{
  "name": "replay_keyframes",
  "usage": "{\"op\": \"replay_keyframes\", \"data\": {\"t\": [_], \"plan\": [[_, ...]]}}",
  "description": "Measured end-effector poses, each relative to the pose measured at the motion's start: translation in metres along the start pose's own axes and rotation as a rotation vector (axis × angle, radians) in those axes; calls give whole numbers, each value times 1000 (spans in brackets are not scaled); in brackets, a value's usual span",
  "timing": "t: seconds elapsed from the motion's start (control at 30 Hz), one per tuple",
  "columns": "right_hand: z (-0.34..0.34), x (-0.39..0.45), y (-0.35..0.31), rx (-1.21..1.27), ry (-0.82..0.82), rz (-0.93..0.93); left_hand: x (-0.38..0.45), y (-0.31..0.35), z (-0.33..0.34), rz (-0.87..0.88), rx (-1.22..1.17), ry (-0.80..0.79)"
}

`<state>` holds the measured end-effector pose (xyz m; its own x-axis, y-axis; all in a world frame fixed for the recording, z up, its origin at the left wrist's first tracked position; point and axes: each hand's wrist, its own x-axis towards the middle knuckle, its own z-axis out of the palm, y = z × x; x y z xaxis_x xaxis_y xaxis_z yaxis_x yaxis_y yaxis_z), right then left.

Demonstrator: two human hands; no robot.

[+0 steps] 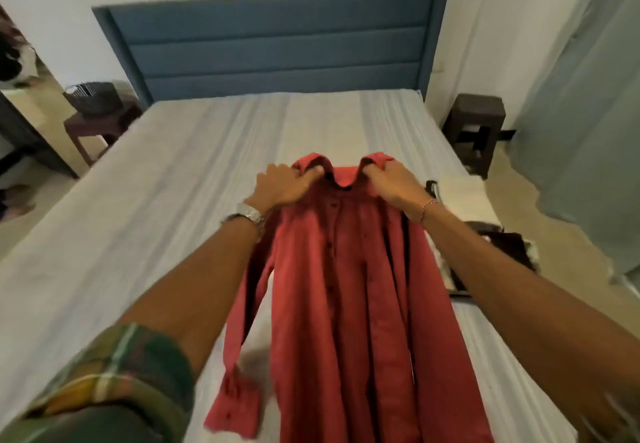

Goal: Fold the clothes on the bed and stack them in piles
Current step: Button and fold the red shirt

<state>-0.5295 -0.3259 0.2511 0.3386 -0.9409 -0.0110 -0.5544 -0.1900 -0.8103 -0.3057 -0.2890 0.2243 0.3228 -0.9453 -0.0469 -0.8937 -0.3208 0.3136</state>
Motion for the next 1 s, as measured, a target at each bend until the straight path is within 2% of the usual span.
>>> {"op": "replay_keyframes", "data": {"t": [0.07,0.13,0.2,0.27,0.37,0.43,0.6,0.73,0.87,0.93,1.0], "plan": [[46,38,70,-51,-175,60,17,-15,78,-38,183,-143],[90,37,143,-49,-224,116,11,-37,159,-19,220,-246],[134,8,212,-43,-176,209,-12,-57,229,65,55,-410],[167,-30,265,-61,-98,307,-47,-69,274,65,-121,-523],[196,-81,313,-83,-54,424,-91,-83,324,6,-272,-519],[209,-110,331,-100,-83,445,-110,-89,352,-31,-273,-532],[241,-149,354,-360,-92,420,-137,-79,373,-207,-34,-500],[256,-158,360,-396,-42,407,-150,-82,382,-344,113,-479],[252,-166,369,-225,35,476,-158,-105,375,-550,-93,-372],[247,-166,374,-207,37,460,-156,-119,371,-596,-275,-417],[245,-164,375,-227,-8,456,-153,-130,368,-605,-476,-537]]}}
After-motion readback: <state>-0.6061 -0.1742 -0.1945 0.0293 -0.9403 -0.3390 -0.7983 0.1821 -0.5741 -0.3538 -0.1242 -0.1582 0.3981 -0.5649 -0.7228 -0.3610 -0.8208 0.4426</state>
